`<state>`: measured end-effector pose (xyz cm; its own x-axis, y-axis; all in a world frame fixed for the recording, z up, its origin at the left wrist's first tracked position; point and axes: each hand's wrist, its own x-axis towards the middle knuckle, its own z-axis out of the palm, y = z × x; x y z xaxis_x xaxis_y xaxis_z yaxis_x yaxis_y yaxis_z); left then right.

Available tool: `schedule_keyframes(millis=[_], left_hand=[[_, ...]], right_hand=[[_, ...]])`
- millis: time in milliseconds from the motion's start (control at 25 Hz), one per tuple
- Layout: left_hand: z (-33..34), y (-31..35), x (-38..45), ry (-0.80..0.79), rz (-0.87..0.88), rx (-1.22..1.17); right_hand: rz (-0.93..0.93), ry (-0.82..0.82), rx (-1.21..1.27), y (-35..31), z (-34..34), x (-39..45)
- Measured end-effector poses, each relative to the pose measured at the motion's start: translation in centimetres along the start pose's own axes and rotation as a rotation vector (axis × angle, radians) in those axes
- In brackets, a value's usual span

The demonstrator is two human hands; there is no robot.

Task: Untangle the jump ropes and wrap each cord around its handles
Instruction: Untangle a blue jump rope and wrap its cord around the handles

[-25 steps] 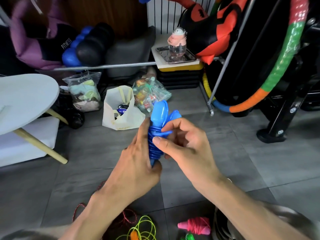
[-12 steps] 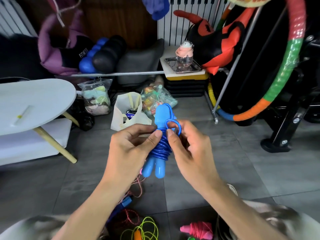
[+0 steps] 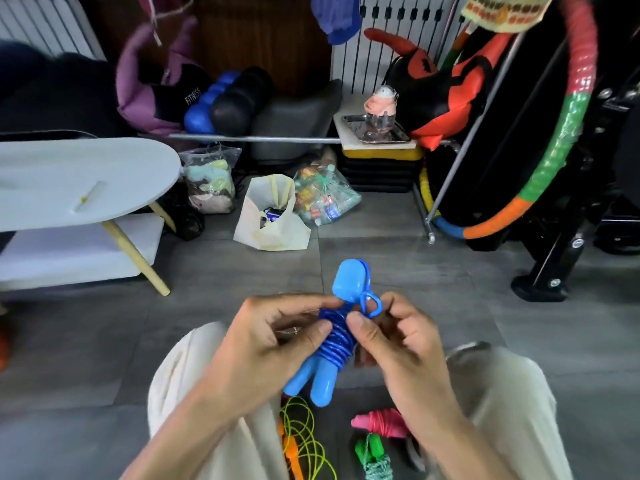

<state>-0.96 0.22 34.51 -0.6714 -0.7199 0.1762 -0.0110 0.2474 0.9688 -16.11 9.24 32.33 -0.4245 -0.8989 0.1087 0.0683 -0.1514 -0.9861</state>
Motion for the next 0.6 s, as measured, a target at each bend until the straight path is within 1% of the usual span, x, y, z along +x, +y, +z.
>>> schedule_keyframes(millis=[80,120,240,320,440,520,600], left_hand=[[0.3,-0.3,-1.0,-0.026,-0.041,0.046],[0.5,-0.3,-1.3,-0.031,-0.074,0.064],[1.4,-0.6,-1.8,-0.046,-0.142,0.145],[1.9,-1.4,-2.2,-0.041,-0.151,0.226],[3.0,-2.1,-2.8,-0.033,-0.125,0.429],[3.7,-2.2,-2.9,0.022,-0.079,0.494],[4.2,-2.5,-2.8,0.077,-0.034,0.538]], right_hand=[[0.041,0.058,-0.028,0.5,0.0,-1.4],[0.022,0.067,-0.088,0.7,0.0,-1.9],[-0.152,0.106,-0.411,1.1,-1.0,-2.8],[-0.261,0.103,-0.575,1.2,-1.6,-3.1],[-0.396,0.079,-0.857,2.4,-1.9,-3.8],[-0.381,0.025,-0.913,3.5,-2.2,-3.9],[-0.372,0.014,-0.889,3.6,-2.4,-3.9]])
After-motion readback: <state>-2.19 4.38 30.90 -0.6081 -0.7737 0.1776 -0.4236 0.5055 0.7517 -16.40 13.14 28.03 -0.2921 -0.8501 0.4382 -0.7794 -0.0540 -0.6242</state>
